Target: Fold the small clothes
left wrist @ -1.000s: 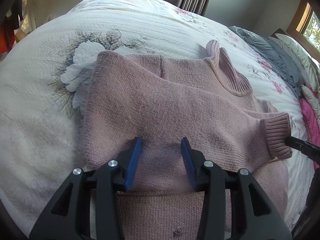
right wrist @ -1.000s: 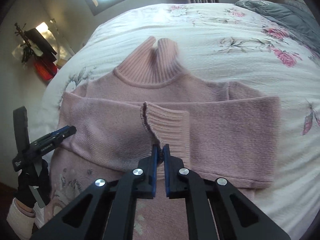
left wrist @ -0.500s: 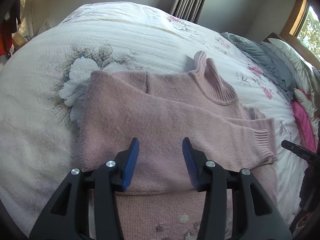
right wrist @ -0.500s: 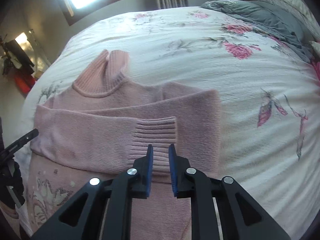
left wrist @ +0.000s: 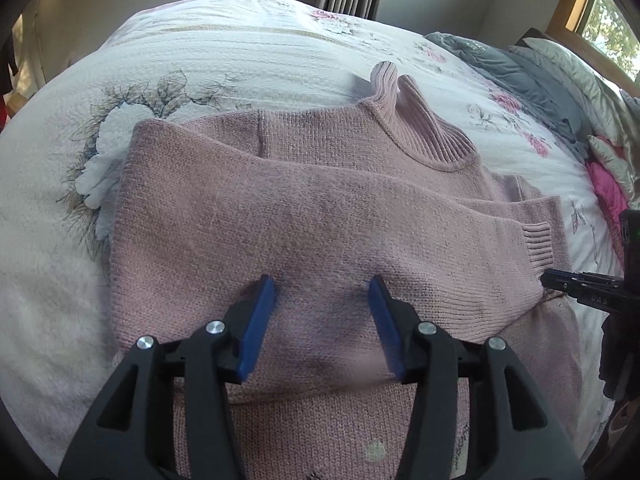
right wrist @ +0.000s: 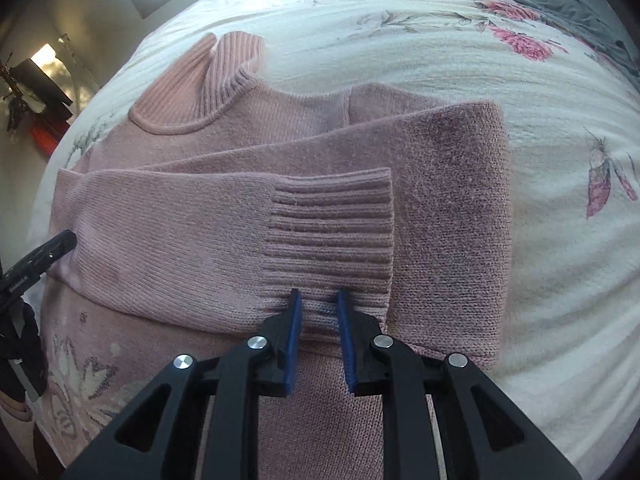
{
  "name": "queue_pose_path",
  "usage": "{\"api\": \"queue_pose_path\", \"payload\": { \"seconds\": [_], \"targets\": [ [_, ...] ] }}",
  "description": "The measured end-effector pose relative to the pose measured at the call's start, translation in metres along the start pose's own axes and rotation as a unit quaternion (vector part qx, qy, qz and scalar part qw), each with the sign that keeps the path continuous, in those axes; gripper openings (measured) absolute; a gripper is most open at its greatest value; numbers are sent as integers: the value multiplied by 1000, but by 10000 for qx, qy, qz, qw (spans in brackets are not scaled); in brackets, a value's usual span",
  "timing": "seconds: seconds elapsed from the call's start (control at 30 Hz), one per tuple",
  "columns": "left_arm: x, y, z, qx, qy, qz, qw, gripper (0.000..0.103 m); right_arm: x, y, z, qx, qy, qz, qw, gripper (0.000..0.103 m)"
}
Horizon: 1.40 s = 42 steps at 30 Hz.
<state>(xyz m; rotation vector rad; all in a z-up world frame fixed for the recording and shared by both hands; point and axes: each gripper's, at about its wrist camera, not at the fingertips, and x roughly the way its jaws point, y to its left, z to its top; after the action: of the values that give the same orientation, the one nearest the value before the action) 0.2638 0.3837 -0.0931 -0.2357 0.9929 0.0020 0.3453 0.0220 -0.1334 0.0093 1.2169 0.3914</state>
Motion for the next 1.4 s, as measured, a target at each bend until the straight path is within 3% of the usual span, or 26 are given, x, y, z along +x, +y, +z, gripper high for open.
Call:
{"api": "queue_pose_path", "payload": {
  "seconds": [0.17,0.27,0.33,0.4,0.67,0.83,1.0,1.03,1.07,1.1,1.13,1.17,1.2,1.23,1.4],
  "targets": [
    [-10,-6,16,136,-10,-125,9998,51,-22,6,19,-116,-250,391,9989,23],
    [-14,-13,47,291,-221,-76,9993,59,-29,11,52,-110,-430,609,9972,39],
    [-7,-17,75,333,-293,-10,9990,59,-26,15,81,-100,-511,760,9957,52],
    [6,-22,102,377,-298,50,9988,59,-17,19,109,-61,-576,809,9950,57],
    [77,-45,168,559,4,-113,9984,59,45,35,189,45,-243,1088,9938,60],
    [118,-59,178,735,310,157,9967,59,79,45,205,10,42,936,9956,60],
    [130,-61,182,887,263,386,9950,61,97,42,209,118,76,1051,9944,61],
    [130,-61,184,862,247,345,9954,61,99,42,209,120,79,1070,9942,54],
    [130,-61,185,848,230,308,9957,52,100,41,210,110,72,1134,9935,45],
    [129,-62,186,863,200,286,9957,45,101,40,210,136,92,1301,9914,21],
    [129,-62,187,892,188,272,9955,34,101,39,210,217,110,1455,9891,14],
    [129,-63,188,896,194,214,9956,17,99,38,211,252,51,1518,9881,14],
    [129,-62,188,867,237,19,9960,7,95,39,210,189,-28,1555,9876,13],
    [128,-61,188,803,268,-222,9962,7,89,40,207,82,-120,1558,9877,13],
    [97,-60,180,788,-302,-613,9945,7,46,37,189,-228,-724,1751,9816,13]
  ]
}}
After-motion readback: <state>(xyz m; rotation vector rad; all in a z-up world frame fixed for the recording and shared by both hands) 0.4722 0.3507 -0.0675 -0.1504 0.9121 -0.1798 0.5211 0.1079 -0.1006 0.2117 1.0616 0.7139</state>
